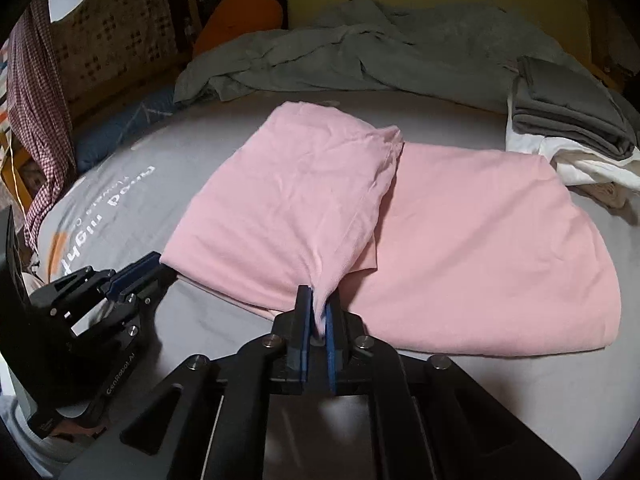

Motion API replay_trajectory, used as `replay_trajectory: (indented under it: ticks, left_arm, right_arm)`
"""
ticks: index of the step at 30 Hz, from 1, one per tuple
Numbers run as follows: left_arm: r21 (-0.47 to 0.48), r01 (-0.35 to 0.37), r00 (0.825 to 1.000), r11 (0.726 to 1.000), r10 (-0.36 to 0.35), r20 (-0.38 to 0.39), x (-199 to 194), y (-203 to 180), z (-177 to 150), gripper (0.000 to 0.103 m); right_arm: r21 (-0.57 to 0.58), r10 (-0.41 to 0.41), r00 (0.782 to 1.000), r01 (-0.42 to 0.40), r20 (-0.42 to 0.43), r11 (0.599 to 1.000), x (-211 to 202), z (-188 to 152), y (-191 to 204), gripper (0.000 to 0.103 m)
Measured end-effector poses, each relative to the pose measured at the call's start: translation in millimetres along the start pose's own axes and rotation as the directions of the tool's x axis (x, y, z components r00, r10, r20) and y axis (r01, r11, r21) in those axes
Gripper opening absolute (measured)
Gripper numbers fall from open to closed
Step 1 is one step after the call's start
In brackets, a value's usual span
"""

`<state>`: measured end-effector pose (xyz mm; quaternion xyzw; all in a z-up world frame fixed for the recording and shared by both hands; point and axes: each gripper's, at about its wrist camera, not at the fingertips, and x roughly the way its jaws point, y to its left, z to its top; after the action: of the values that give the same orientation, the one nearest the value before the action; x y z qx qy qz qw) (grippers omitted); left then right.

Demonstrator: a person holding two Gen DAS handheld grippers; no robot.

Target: Fold small clothes

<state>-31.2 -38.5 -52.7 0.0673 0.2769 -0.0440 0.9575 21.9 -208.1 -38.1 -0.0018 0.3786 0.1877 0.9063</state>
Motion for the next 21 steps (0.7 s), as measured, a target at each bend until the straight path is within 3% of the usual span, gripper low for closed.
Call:
replay_trajectory:
  ticks: [3, 6, 11, 16, 18, 19, 21]
  left_arm:
    - [-0.058, 0.092, 0.992, 0.994, -0.087, 0.088, -29.0, 11.4, 11.3, 0.013]
    - [-0.062, 0.144, 0.978, 0.988, -0.133, 0.158, -47.4, 11.0, 30.8, 0.013]
    - [-0.058, 0.110, 0.992, 0.992, -0.105, 0.076, -14.4, -2.0, 51.9, 0.013]
    - [0.055, 0.041, 0.999, 0.998, -0.042, 0.018, 2.6, -11.2, 34.4, 0.013]
    - [0.078, 0.025, 0.999, 0.997, -0.023, -0.029, 11.0, -12.4, 25.8, 0.015]
    - [0.105, -0.032, 0.999, 0.994, 0.031, 0.008, 7.1, -13.1, 24.4, 0.015]
    - [0.137, -0.119, 0.985, 0.983, 0.100, 0.141, -12.0, -12.3, 30.6, 0.015]
  right_arm:
    - [0.029, -0.005, 0.999, 0.003, 0.054, 1.000, -14.1, 3.6, -4.8, 0.030]
    - [0.081, -0.039, 0.988, 0.027, 0.151, 0.996, -34.3, 9.0, -16.4, 0.033]
    - [0.112, -0.091, 0.982, 0.073, 0.163, 0.991, -39.1, 15.8, -29.2, 0.033]
    - [0.148, -0.123, 0.983, 0.103, 0.138, 0.984, -37.3, 13.8, -39.3, 0.033]
    - [0.159, -0.142, 0.980, 0.119, 0.143, 0.980, -39.9, 14.7, -45.8, 0.045]
    - [0.181, -0.153, 0.977, 0.125, 0.148, 0.975, -42.1, 15.1, -52.5, 0.056]
    - [0.224, -0.176, 0.973, 0.140, 0.149, 0.964, -45.1, 15.2, -62.6, 0.057]
